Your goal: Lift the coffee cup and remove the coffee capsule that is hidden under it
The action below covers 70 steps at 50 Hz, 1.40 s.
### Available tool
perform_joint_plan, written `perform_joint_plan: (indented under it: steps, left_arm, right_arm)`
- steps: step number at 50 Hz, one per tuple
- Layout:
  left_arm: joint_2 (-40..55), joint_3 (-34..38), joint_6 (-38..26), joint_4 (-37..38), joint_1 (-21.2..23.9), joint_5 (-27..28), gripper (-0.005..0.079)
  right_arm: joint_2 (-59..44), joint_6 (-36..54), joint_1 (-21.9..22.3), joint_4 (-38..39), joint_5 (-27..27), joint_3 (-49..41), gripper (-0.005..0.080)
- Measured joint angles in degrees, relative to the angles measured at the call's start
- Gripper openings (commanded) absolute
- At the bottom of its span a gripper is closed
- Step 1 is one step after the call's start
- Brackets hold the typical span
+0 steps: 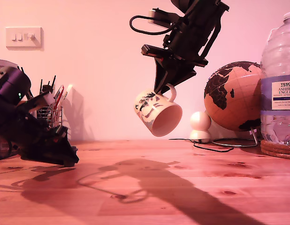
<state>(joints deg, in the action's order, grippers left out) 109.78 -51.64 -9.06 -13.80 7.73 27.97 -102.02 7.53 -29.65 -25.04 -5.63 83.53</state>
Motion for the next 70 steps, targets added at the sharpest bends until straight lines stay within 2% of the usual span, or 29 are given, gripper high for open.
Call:
perform_joint_plan:
  steps: [18, 31, 35, 38, 44, 45, 46, 58, 70]
  left_arm:
    - [-8.9, 0.0, 0.1, 6.7, 0.0, -0.8, 0.0468]
    - [-9.9, 0.0, 0.1, 13.2, 0.0, -2.9, 0.046]
    - [-10.8, 0.0, 0.1, 15.0, 0.0, -3.5, 0.0412]
    - [-12.2, 0.0, 0.1, 15.8, 0.0, -3.7, 0.0327]
    - [-15.6, 0.0, 0.1, 16.7, 0.0, -3.5, -0.0011]
    - [-16.3, 0.0, 0.1, 16.8, 0.0, -3.3, -0.0032]
    - [-16.8, 0.0, 0.1, 16.9, 0.0, -3.0, -0.0014]
    - [-21.6, 0.0, 0.1, 16.6, 0.0, -2.6, -0.0021]
    - [-24.1, 0.0, 0.3, 14.1, -0.2, -2.6, -0.0021]
  right_arm:
    - [0.0, 0.0, 0.0, 0.3, 0.0, 0.0, -0.0012]
    - [0.0, -0.1, 0.0, 0.3, -1.3, 0.0, -0.0012]
    - [0.0, -0.6, 0.0, 0.3, -2.4, 0.0, -0.0012]
    - [0.0, -0.7, 0.0, 0.4, -3.0, 0.0, -0.0012]
    - [0.0, -1.5, 0.0, 1.3, -3.2, 0.0, -0.0012]
    - [0.0, -1.5, 0.0, 1.6, -3.5, 0.0, -0.0012]
    - [0.0, -1.5, 0.0, 1.9, -4.1, 0.0, -0.0012]
    - [0.0, -1.4, -0.1, 2.8, -9.9, 0.0, -0.0012]
    - [0.0, 0.0, -0.1, 6.9, -12.9, 0.0, -0.0012]
